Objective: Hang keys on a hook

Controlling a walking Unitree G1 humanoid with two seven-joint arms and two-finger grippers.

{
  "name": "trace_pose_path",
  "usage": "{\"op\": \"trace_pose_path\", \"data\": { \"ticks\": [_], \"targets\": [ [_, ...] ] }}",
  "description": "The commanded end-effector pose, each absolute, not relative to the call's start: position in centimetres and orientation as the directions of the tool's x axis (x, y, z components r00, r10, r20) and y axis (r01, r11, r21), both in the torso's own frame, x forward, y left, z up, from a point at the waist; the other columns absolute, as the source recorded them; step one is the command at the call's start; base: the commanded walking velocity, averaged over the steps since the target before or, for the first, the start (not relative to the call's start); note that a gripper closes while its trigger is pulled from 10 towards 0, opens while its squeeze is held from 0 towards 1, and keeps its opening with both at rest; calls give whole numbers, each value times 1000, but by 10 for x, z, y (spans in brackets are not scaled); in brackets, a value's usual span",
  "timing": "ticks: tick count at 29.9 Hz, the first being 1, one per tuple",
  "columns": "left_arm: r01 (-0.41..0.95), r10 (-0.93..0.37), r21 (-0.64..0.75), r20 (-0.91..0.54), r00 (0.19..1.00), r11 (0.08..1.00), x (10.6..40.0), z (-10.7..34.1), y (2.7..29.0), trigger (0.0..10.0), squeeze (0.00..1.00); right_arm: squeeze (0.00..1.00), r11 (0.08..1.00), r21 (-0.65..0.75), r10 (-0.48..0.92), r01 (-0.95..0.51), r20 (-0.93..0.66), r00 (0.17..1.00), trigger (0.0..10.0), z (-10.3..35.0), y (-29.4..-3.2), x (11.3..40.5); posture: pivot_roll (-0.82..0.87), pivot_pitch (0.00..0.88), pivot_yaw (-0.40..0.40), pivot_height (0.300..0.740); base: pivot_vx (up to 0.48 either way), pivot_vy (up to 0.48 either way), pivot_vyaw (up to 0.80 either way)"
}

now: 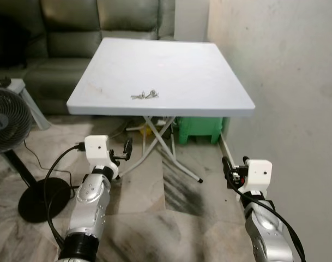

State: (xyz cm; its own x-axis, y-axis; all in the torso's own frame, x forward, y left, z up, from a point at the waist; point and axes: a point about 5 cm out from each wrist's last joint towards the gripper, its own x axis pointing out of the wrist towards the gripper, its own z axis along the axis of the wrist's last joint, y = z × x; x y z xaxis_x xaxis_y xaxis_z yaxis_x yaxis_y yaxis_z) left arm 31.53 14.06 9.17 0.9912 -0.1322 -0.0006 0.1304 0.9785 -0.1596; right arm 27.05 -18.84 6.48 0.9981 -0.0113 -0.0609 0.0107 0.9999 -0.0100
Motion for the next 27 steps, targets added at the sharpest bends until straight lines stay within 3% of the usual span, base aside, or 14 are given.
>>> {"op": "trace_pose_path", "data": {
  "ticks": [1,27],
  "targets": [
    [124,-126,-146,1,992,981,316,93,145,10000,0,0,1000,4,-2,2,-36,999,10000,71,-184,273,48,0,-3,740,0,371,0],
    [119,-122,-156,-5,993,980,316,93,146,10000,0,0,1000,10,2,-2,-43,999,10000,70,-183,271,49,0,-1,740,0,390,0]
  ]
}}
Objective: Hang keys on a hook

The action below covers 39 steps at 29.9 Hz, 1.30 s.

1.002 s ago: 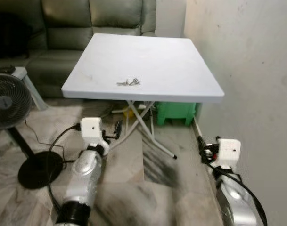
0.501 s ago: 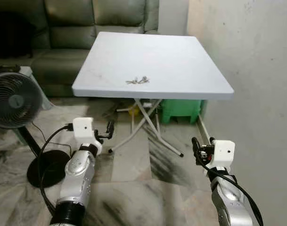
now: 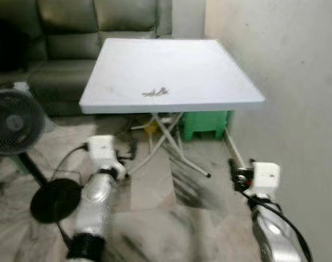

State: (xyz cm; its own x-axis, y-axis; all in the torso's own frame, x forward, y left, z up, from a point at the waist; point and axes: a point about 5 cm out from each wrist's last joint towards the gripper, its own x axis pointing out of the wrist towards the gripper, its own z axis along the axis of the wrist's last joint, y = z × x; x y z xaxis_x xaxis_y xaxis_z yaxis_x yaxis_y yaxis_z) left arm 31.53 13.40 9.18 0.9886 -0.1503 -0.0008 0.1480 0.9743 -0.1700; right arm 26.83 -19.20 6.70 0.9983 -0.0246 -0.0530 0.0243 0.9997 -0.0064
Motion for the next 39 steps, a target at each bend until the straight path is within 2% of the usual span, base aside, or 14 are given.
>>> {"op": "trace_pose_path", "data": {
  "ticks": [1,8,13,39],
  "targets": [
    [119,-121,-159,-7,993,980,316,93,146,10000,0,0,1000,10,2,-2,-43,999,10000,70,-183,271,49,0,-1,740,0,442,0],
    [112,-116,-161,-12,993,981,318,93,146,10000,0,0,1000,10,3,-3,-45,999,10000,70,-184,272,48,0,-4,740,0,444,0],
    [111,-115,-156,-13,993,981,318,93,146,10000,0,0,1000,11,3,-3,-46,999,10000,70,-184,272,48,0,-5,740,299,347,0],
    [91,-98,-166,-32,995,982,321,92,146,10000,0,0,1000,12,5,-5,-45,999,10000,71,-184,274,49,0,-6,740,382,0,0]
  ]
}}
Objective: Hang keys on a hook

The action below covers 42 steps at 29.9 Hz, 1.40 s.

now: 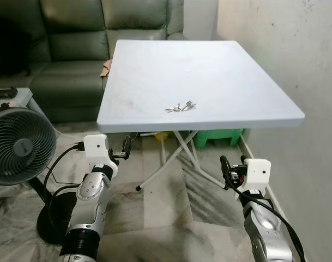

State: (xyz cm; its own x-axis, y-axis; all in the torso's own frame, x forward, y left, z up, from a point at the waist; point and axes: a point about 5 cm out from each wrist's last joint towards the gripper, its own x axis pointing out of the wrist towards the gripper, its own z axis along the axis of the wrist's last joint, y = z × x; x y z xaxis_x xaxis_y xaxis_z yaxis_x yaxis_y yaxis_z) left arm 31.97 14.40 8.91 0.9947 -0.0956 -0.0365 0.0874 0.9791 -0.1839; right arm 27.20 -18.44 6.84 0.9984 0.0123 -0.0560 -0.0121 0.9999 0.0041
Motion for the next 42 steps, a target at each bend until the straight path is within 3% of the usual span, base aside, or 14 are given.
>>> {"op": "trace_pose_path", "data": {
  "ticks": [1,27,42],
  "targets": [
    [91,-98,-166,-32,995,982,322,93,146,10000,0,0,1000,13,6,-5,-44,999,10000,71,-183,274,50,0,-6,740,412,0,0],
    [92,-98,-175,-25,995,980,324,93,143,10000,0,0,999,14,35,-34,-45,998,10000,72,-180,280,58,0,-17,740,386,0,0],
    [95,-98,-163,-13,995,982,322,94,138,10000,0,0,996,-40,77,-79,-45,996,10000,75,-180,286,65,0,-21,740,0,0,0]
  ]
}}
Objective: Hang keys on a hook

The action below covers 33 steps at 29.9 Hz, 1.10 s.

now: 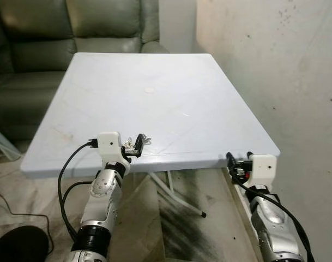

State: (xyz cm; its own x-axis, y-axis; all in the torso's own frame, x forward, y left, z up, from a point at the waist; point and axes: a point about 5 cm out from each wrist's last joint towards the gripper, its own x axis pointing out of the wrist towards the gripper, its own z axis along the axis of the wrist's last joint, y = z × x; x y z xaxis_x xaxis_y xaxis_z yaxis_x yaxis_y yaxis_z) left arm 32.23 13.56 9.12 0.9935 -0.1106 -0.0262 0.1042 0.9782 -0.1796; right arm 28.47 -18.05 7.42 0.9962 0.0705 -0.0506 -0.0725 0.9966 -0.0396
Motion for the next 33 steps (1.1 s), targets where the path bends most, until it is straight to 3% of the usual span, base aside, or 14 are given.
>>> {"op": "trace_pose_path", "data": {
  "ticks": [1,33],
  "targets": [
    [96,-99,-162,-15,995,982,322,94,138,10000,0,0,996,-38,79,-81,-42,996,10000,76,-180,286,65,0,-20,740,0,0,525],
    [98,-103,-163,-23,994,982,321,94,139,10000,0,0,995,-56,74,-78,-65,995,10000,72,-181,280,61,0,-24,740,15,0,800]
  ]
}}
